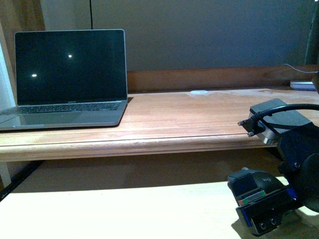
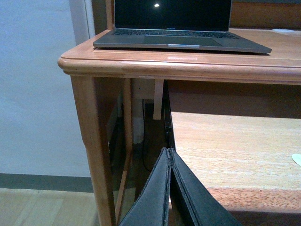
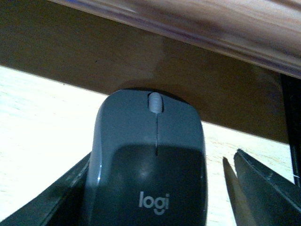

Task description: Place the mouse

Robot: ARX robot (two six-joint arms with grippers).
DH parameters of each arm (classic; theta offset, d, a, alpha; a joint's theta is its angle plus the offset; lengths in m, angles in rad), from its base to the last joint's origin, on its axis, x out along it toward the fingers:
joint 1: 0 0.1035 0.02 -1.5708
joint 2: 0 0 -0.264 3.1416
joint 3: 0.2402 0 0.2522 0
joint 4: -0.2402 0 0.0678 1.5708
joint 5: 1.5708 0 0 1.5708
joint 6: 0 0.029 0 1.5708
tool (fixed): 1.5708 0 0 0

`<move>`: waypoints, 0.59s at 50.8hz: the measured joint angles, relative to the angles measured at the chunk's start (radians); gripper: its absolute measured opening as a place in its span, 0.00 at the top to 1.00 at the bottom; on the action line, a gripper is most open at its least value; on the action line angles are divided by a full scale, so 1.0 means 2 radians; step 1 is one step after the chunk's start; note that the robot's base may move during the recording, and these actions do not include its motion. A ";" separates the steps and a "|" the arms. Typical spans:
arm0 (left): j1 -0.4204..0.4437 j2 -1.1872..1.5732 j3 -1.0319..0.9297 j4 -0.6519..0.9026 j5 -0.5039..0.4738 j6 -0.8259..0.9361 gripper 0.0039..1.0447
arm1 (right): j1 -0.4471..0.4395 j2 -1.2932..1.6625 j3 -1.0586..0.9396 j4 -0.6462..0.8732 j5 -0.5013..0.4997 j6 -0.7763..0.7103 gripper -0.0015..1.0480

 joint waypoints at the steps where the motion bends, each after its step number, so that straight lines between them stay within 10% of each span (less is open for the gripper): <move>1: 0.000 0.000 0.000 0.000 0.000 0.000 0.98 | 0.000 0.000 0.000 0.001 -0.001 0.000 0.23; 9: 0.000 0.000 0.000 0.000 0.000 0.000 0.96 | 0.000 0.000 -0.004 0.006 -0.007 0.003 0.42; 30: 0.000 0.000 0.000 0.000 0.000 0.000 0.39 | -0.009 -0.122 -0.021 -0.059 -0.051 0.017 0.47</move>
